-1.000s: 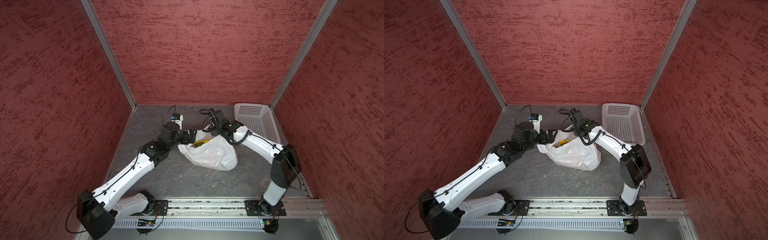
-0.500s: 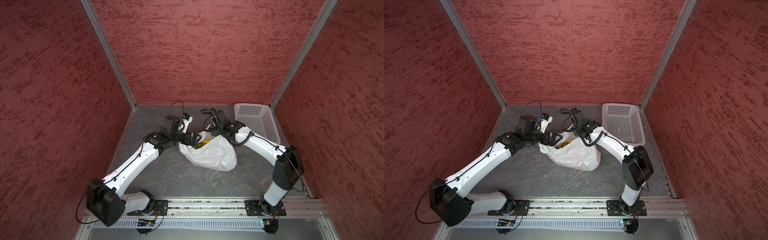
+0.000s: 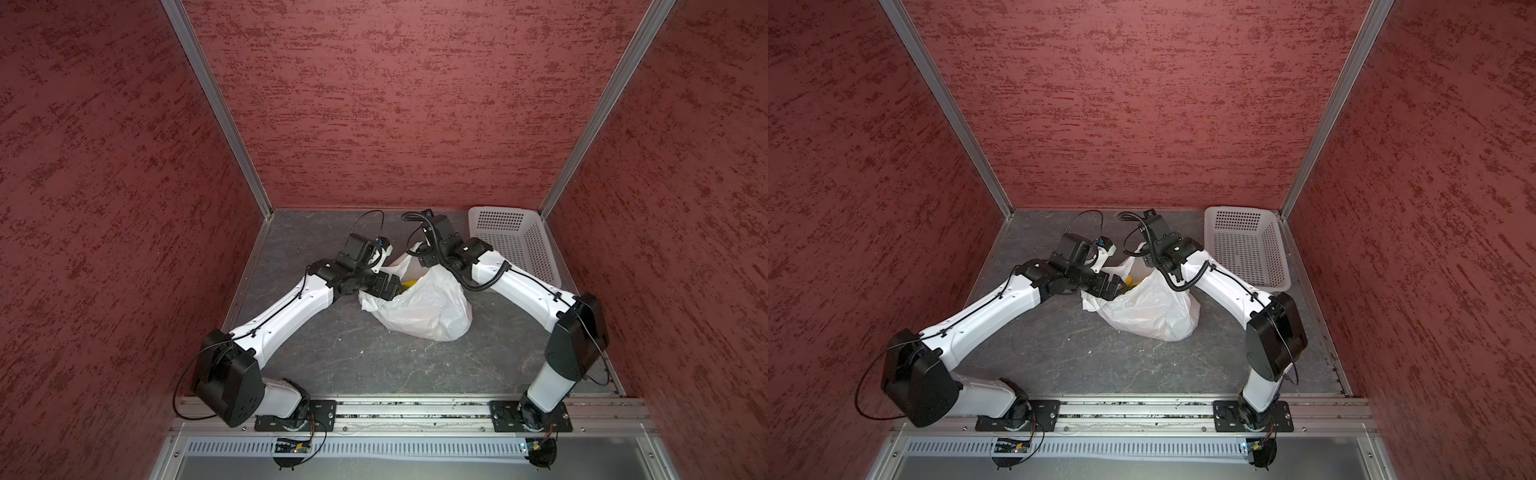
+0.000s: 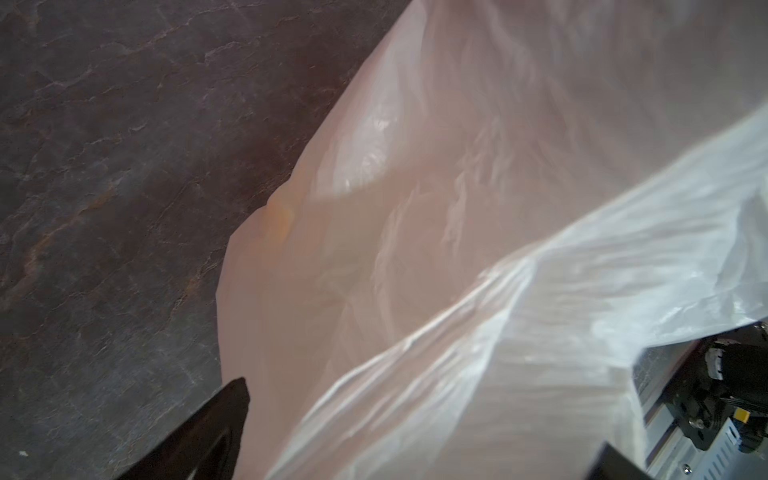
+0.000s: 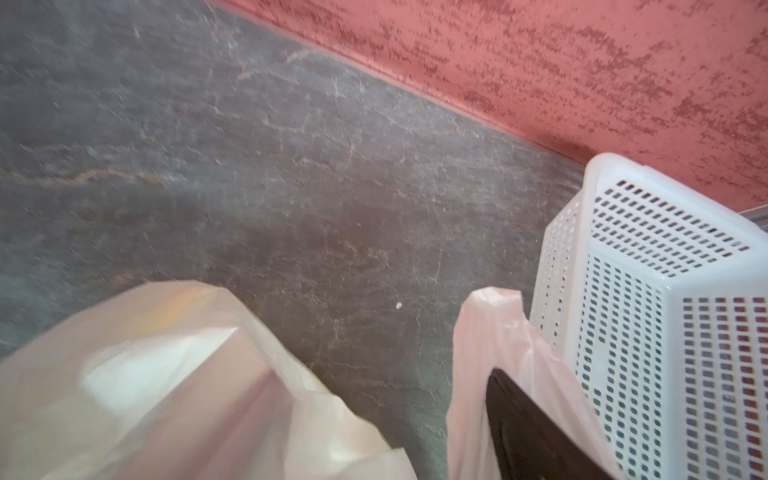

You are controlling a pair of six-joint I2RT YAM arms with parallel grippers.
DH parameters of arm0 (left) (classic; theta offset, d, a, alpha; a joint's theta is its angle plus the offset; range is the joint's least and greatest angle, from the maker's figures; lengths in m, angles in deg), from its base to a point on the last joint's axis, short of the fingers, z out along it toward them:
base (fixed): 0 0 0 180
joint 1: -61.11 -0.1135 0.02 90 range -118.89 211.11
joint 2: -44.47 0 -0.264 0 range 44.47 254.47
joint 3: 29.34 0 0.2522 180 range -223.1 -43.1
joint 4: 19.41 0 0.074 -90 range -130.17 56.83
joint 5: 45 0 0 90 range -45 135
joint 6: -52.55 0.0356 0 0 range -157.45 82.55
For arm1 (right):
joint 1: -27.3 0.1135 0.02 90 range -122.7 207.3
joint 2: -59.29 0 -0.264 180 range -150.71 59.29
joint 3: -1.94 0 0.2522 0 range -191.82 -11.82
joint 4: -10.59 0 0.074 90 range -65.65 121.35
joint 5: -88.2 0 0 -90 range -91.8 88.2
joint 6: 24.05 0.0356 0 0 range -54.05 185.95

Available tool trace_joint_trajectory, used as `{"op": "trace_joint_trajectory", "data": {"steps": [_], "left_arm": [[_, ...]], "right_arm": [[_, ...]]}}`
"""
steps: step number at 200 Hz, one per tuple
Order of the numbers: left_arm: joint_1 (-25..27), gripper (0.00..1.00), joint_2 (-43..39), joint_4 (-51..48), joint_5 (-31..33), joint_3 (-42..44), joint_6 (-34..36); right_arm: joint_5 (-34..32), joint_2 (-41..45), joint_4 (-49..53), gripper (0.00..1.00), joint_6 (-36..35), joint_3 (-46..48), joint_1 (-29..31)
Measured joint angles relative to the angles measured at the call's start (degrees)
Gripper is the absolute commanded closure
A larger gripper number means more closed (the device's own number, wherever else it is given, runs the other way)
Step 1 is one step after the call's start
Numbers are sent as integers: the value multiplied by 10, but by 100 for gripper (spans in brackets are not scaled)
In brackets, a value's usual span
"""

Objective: Untie the knot of the plastic bag and take out the fruit
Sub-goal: 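Spread the two bag handles apart with both grippers to open the mouth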

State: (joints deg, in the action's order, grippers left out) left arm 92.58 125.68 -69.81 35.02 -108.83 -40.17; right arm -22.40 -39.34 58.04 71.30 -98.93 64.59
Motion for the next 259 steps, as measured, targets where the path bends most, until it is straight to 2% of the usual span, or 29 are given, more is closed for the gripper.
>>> {"op": "trace_joint_trajectory", "data": {"steps": [9, 28, 44, 71, 83, 99, 140, 187, 240, 259], "left_arm": [[0, 0, 7, 0, 8, -2, 0], [-1, 16, 21, 3, 16, -9, 1], [-5, 35, 25, 5, 14, -12, 1], [-20, 74, 19, 11, -2, -14, -15], [-29, 85, 7, 17, -16, -11, -31], [-37, 94, -15, 20, -30, -5, -55], [-30, 100, -54, 34, -68, 10, -120], [-6, 100, -59, 39, -79, 37, -160], [-16, 100, -74, 17, -60, 36, -181], [-19, 100, -76, 1, -56, 28, -187]], "right_arm": [[3, 0, 0, 21, 3, -5, 0], [11, 0, 0, 21, 9, -9, 0], [17, 0, 2, 19, 14, -9, 0], [33, 0, 17, 11, 19, -10, 0], [50, 1, 31, 7, 22, -10, 0], [87, 8, 59, 2, 27, -10, 0], [165, 99, 130, 2, 63, -2, 9], [205, 207, 166, 1, 122, -1, 23], [206, 179, 200, 1, 127, -5, 24], [221, 165, 215, 2, 129, -37, 33]]}}
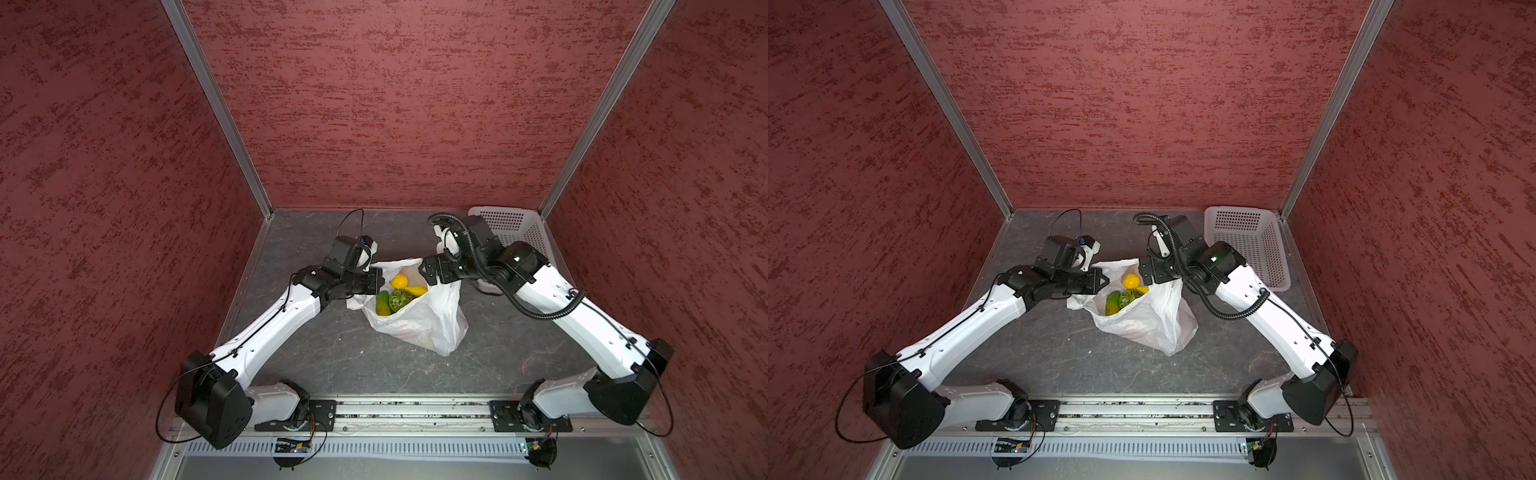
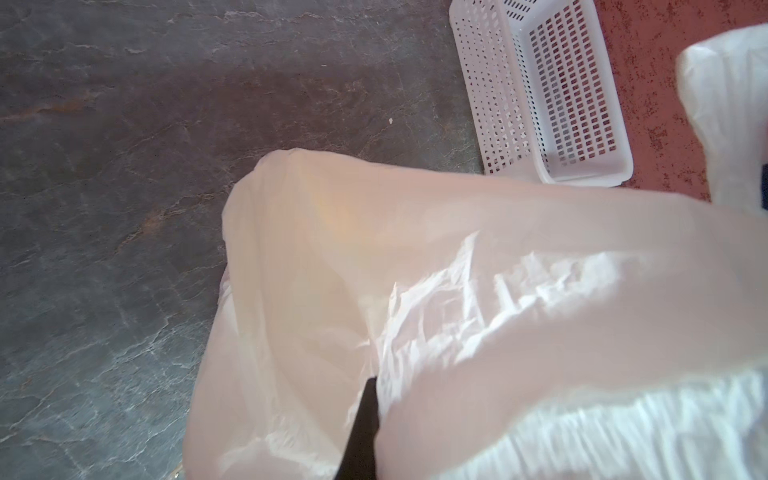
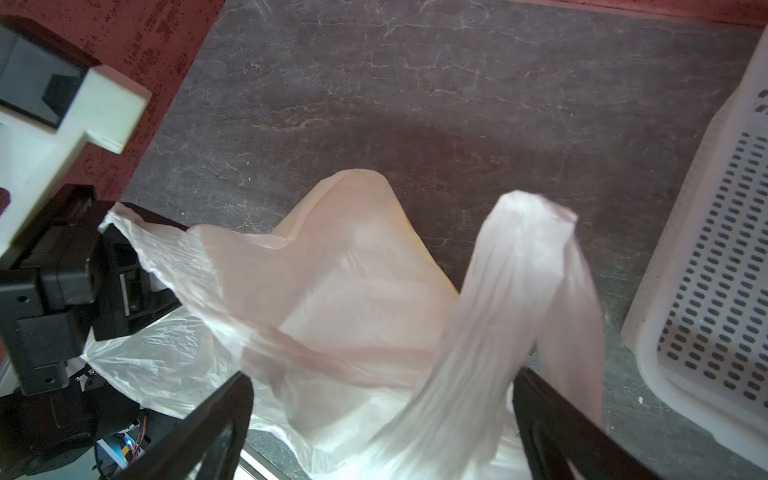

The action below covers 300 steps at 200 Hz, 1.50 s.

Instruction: Untie the knot of the plastic bag and take out the fruit

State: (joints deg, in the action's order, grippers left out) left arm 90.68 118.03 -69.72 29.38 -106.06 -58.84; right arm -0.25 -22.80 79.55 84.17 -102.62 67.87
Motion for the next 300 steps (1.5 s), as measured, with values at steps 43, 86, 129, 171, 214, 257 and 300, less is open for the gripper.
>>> {"op": "trace_joint_trajectory", "data": {"steps": [43, 86, 129, 171, 214, 257, 300], "left_arm": [[0, 100, 0, -31, 7, -27, -13], [-2, 100, 1, -48, 10, -35, -22], [-4, 100, 0, -52, 9, -35, -24], [-4, 100, -33, -40, 20, 2, -47], [-1, 100, -115, -18, 53, 107, -94], [16, 100, -153, 12, 85, 163, -141], [86, 100, -152, 46, 137, 169, -199]], "right_arm": [[65, 16, -21, 6, 36, -61, 52], [110, 18, -60, 19, 83, -7, 92], [89, -19, -83, 25, 101, 55, 95], [-40, -136, -92, 26, 98, 37, 93], [-157, -252, -120, 24, 32, -2, 53], [-177, -308, -160, 21, -42, -108, 13], [-137, -369, -111, 18, -98, -242, -17]]}}
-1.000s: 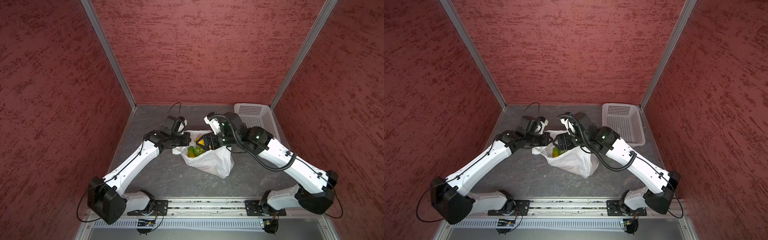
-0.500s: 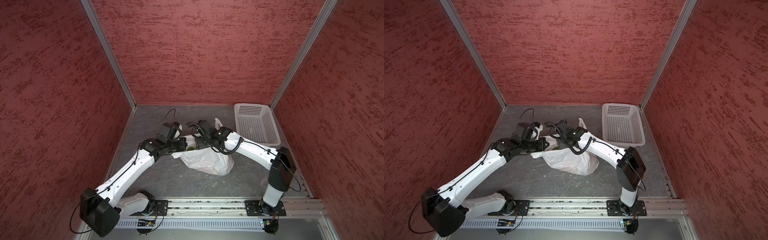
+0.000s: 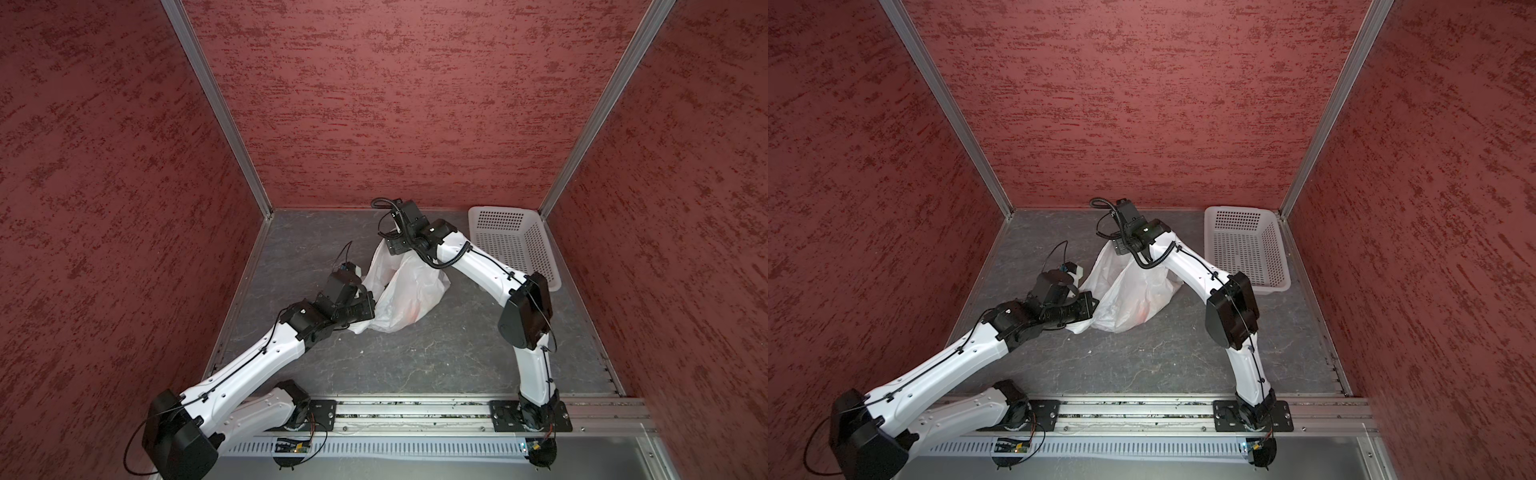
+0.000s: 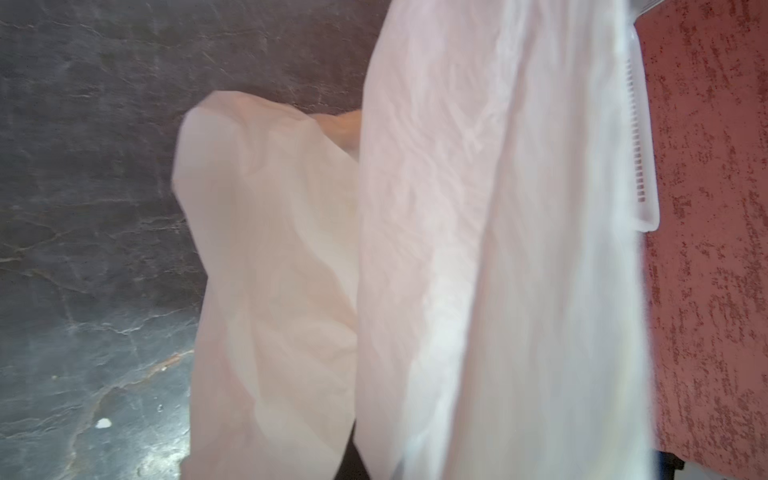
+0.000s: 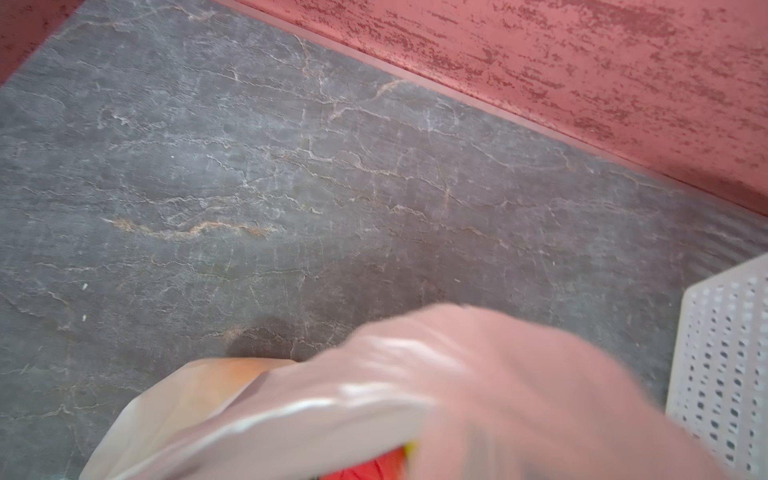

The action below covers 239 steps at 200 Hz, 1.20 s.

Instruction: Untie the knot of the plastic bag and take out the fruit

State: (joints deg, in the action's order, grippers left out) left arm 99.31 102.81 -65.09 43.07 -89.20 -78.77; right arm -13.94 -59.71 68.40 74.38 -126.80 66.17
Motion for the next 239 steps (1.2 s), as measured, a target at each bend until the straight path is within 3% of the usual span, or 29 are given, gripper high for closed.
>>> {"op": "trace_joint_trajectory", "data": {"steps": [42, 81, 122, 189, 239], "left_arm": [[-5, 100, 14, 0, 16, -22, -16], [-33, 100, 35, 10, 7, -35, -14], [-59, 100, 56, 13, -10, -42, -4], [-71, 100, 93, 27, -39, -60, -2], [-70, 100, 109, 30, -58, -70, -2]], "right_arm": [[75, 48, 59, 18, -3, 60, -3], [102, 93, 66, 18, 12, 127, 17], [88, 145, 42, 17, 37, 248, 42], [26, 372, -26, 11, 86, 537, 93], [35, 348, -73, 6, 99, 615, 115]]}}
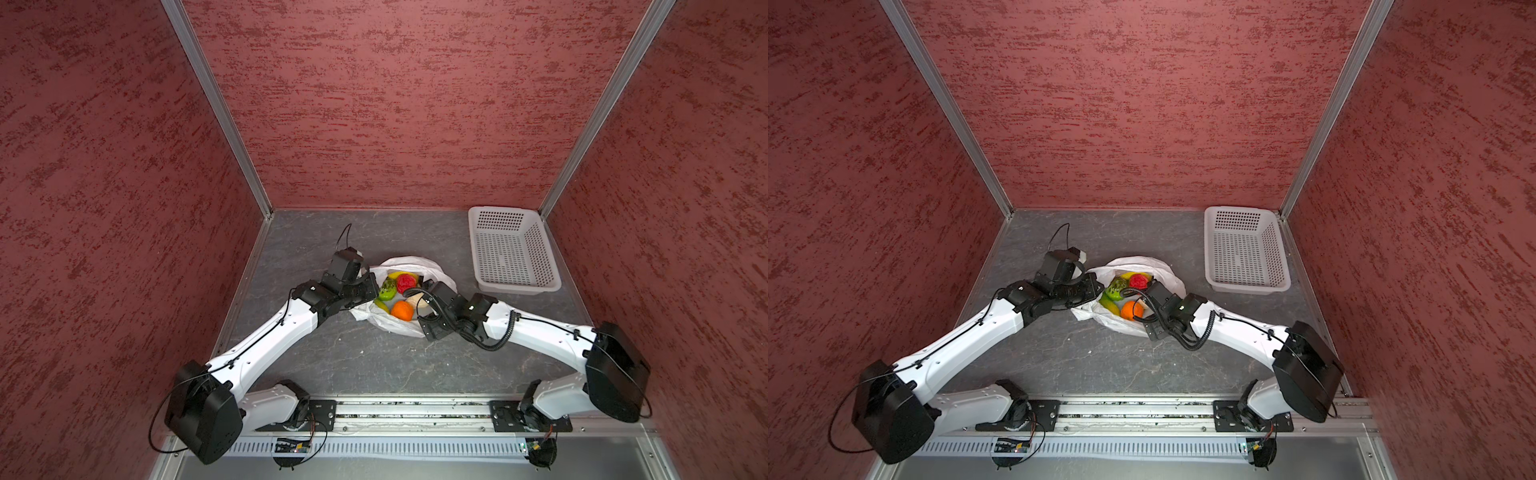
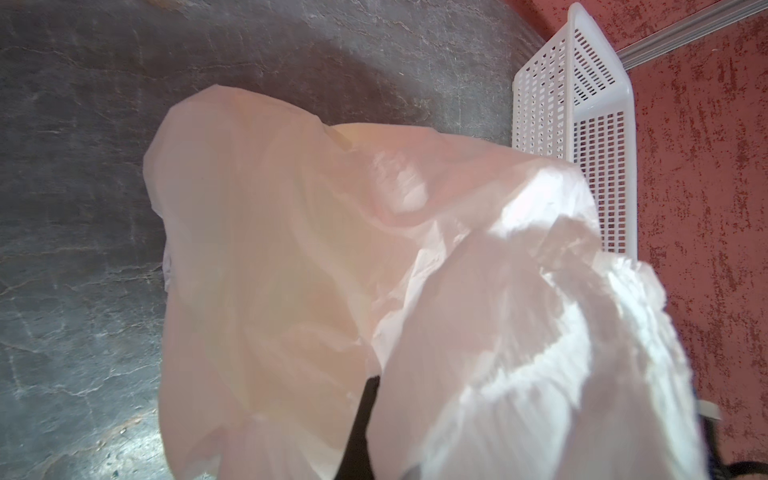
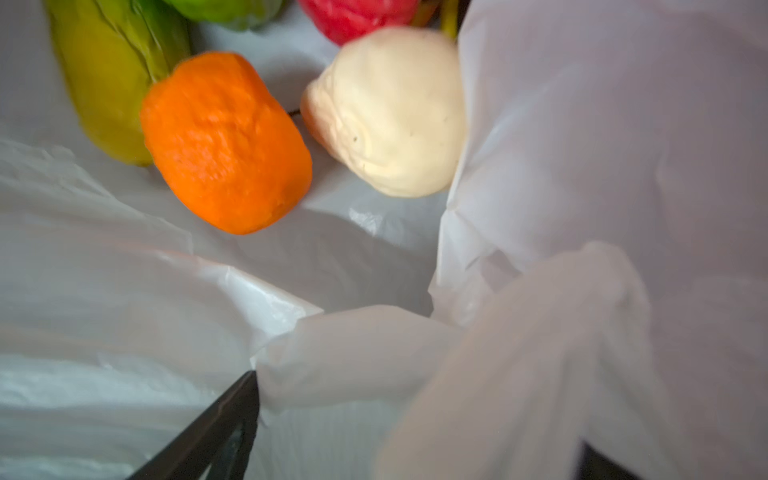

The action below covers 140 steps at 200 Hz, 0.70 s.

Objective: Untie the knot of the plastic bag and take out the fruit
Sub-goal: 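Hold the bag open with both grippers, exposing the fruit inside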

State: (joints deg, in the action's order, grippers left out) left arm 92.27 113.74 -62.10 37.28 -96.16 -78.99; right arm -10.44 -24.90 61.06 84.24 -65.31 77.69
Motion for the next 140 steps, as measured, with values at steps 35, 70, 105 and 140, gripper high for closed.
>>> {"op": "trace_joint_trajectory", "data": {"steps": [35, 70, 105, 140], "left_arm": [[7, 100, -3, -13, 6, -1, 14], [20, 100, -18, -25, 15, -1, 21], [23, 100, -23, -27, 19, 1, 22], [23, 100, -23, -28, 19, 1, 22]], "right_arm": [[29, -5, 35, 2, 14, -41, 3], [89, 10, 57, 2, 41, -154, 3], [133, 17, 21, 2, 85, -167, 9], [143, 17, -57, 5, 146, -89, 19]]}}
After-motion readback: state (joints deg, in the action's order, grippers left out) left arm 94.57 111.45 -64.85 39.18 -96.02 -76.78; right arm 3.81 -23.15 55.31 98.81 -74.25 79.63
